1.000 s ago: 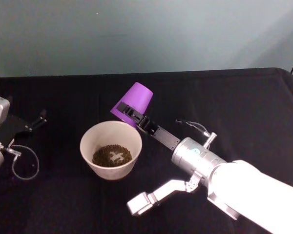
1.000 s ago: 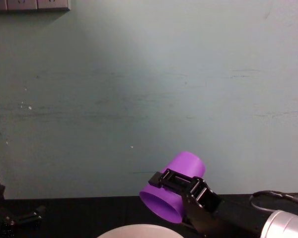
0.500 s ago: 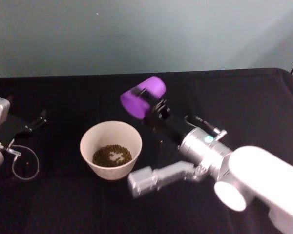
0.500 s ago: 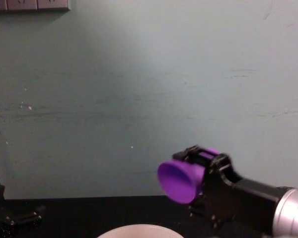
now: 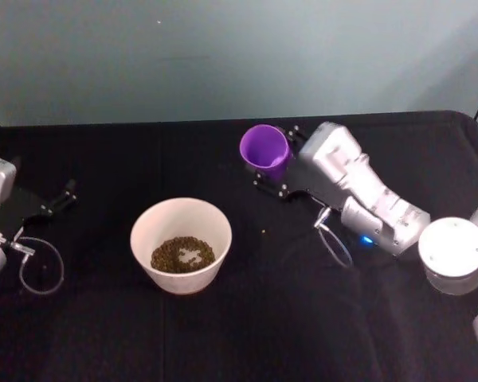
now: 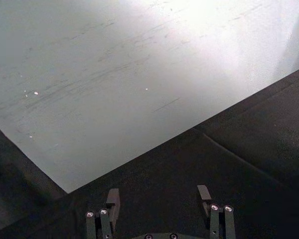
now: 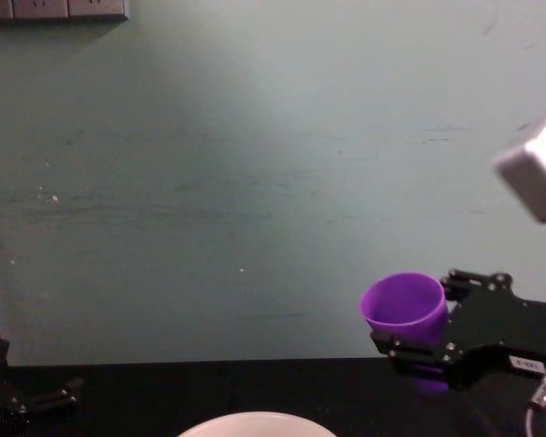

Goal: Pick up the cup and pour the mung beans from the cup into the bowl.

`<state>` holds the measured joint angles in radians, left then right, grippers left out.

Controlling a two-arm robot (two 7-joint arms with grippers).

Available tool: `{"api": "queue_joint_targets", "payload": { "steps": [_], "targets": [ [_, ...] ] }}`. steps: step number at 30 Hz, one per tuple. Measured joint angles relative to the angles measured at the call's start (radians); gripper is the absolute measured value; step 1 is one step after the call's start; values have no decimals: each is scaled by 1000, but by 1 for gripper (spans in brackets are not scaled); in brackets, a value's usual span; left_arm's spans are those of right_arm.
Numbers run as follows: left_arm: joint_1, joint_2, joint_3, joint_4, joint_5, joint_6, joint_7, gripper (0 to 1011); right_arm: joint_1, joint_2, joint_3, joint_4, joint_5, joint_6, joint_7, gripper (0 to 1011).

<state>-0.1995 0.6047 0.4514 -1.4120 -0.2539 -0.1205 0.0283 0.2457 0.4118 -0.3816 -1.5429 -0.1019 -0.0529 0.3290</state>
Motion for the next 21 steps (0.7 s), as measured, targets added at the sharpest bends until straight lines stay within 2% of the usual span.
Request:
{"api": "queue_joint_targets", "payload": {
  "steps": [2,5,8,9,10,11,13,16,21],
  "targets": [
    [0,0,0,0,0,0,0,1011,-3,-8,19,15,54,9,33,735],
    [0,0,0,0,0,0,0,1011,-6,-28,50,58,159,22,90,735],
    [0,0,0,0,0,0,0,1011,-6,-40,60,88,217,23,118,735],
    [0,0,0,0,0,0,0,1011,-7,-48,67,110,258,26,136,735],
    [0,0,0,0,0,0,0,1011,-7,-48,67,110,258,26,136,735],
    [0,0,0,0,0,0,0,1011,-8,-57,74,130,294,28,150,735],
    [0,0,0,0,0,0,0,1011,-9,-66,81,152,334,29,163,735],
    [0,0,0,0,0,0,0,1011,-9,-74,85,175,374,35,174,735],
    [0,0,0,0,0,0,0,1011,-8,-78,82,200,407,38,184,735]
  ]
}}
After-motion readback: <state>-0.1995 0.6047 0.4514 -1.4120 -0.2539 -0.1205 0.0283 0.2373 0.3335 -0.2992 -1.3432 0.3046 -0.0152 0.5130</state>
